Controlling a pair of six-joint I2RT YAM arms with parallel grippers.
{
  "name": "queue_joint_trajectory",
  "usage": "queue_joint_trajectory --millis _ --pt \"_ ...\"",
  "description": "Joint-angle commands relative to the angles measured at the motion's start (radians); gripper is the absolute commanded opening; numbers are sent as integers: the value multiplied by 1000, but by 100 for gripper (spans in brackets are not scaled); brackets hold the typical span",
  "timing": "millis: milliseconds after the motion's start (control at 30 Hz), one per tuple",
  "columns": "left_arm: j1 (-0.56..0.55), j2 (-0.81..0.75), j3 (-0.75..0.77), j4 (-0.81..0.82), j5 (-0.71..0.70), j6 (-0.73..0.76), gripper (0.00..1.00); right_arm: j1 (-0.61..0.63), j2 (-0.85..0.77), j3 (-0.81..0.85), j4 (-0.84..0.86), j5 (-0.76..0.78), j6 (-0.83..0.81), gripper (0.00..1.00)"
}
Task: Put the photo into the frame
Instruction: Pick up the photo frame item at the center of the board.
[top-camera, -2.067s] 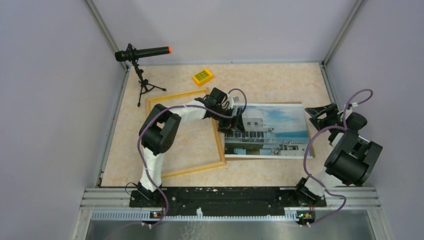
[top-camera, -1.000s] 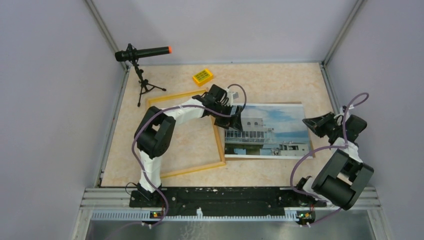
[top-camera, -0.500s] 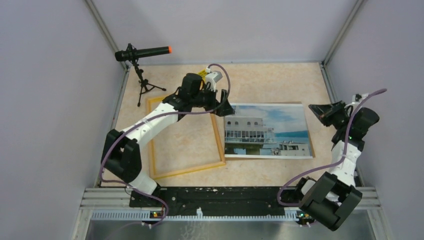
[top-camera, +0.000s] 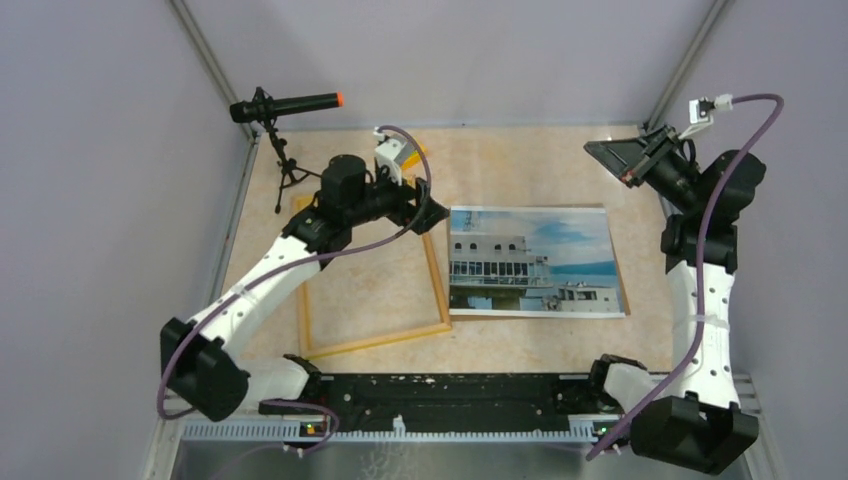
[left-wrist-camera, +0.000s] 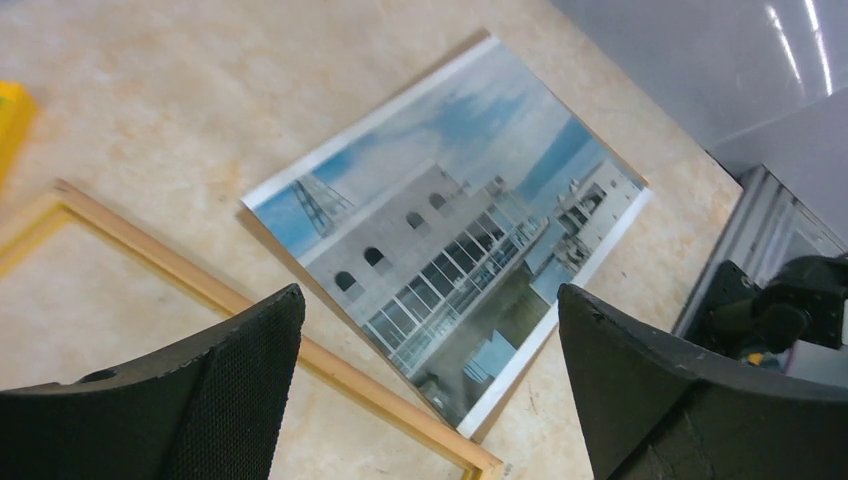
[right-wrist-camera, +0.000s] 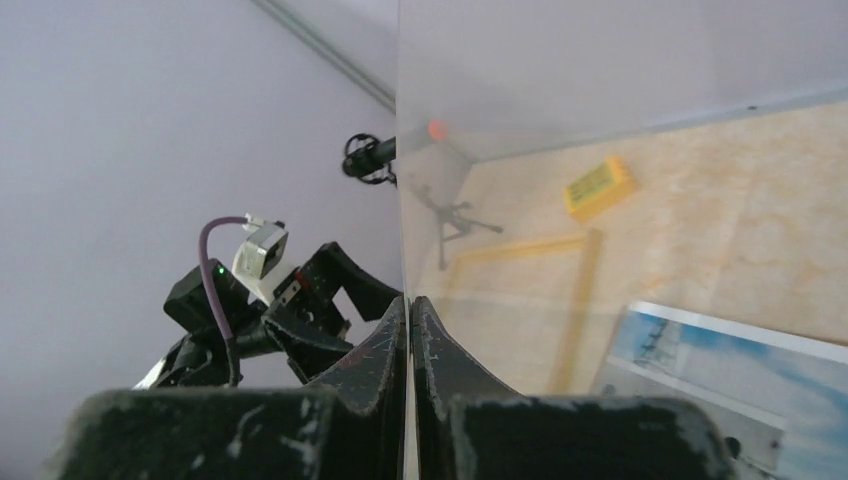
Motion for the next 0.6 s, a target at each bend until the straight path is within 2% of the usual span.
queue_joint_trajectory --millis 0,133,300,433,567 --pt "6 -202 -60 86 -160 81 99 126 -7 110 -49 18 -3 0" --pt "12 -388 -158 207 -291 111 99 225 -15 128 -7 2 52 0" --pt "13 -541 -211 243 -421 148 99 244 -6 56 39 -13 104 0" --pt "14 -606 -263 281 -544 162 99 245 54 -85 143 -57 138 0" --pt "13 -596 -257 266 -605 157 99 248 169 -226 254 -92 117 0"
